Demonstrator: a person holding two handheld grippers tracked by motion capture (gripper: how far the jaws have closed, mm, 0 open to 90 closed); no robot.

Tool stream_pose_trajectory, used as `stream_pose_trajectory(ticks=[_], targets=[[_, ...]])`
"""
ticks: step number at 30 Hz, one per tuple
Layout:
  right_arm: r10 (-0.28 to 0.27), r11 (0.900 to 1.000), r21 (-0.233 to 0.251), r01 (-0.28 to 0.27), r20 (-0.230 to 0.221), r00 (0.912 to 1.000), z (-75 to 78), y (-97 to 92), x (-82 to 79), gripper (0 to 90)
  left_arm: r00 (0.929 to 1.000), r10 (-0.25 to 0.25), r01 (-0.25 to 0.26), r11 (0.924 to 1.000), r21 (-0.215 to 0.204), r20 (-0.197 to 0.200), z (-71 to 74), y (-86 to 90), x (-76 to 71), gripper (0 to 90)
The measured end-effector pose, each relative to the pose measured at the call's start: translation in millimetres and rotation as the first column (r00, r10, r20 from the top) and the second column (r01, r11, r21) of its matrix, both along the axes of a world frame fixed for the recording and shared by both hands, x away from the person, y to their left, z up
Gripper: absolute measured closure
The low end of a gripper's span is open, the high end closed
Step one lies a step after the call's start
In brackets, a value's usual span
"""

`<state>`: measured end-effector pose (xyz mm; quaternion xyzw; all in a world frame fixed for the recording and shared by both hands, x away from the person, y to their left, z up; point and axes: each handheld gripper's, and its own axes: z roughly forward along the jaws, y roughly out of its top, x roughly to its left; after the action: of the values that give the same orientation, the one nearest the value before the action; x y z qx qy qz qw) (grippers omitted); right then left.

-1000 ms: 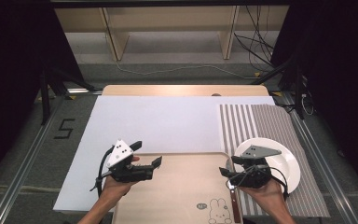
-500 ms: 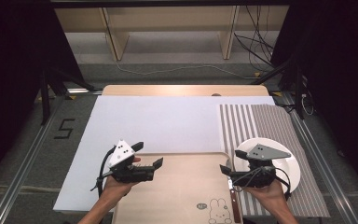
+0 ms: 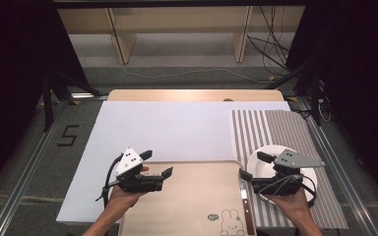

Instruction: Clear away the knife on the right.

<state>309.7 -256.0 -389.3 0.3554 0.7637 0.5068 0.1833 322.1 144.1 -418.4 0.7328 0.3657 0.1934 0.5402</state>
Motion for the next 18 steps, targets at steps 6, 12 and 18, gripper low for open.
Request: stream_pose_trajectory(ticks=[6, 12, 18], targets=[[-0.005, 0.9997, 0.023, 0.005, 0.005, 1.0000, 0.4, -5.5, -2.4, 15.6, 1.0000, -0.004, 0.004, 1.0000, 0.000, -0.003, -0.2, 0.2, 0.0, 10.5], [0.001, 0.9994, 0.033, -0.001, 0.015, 0.9999, -1.5, -8.2, -6.0, 15.6, 1.0000, -0.004, 0.004, 1.0000, 0.001, -0.002, -0.1, 0.4, -0.1, 10.5], [-0.013, 0.9988, 0.048, 0.012, 0.021, 0.9997, -8.4, -11.3, -11.0, 15.7, 1.0000, -0.004, 0.004, 1.0000, 0.001, -0.004, -0.1, 0.2, -0.9, 10.5]])
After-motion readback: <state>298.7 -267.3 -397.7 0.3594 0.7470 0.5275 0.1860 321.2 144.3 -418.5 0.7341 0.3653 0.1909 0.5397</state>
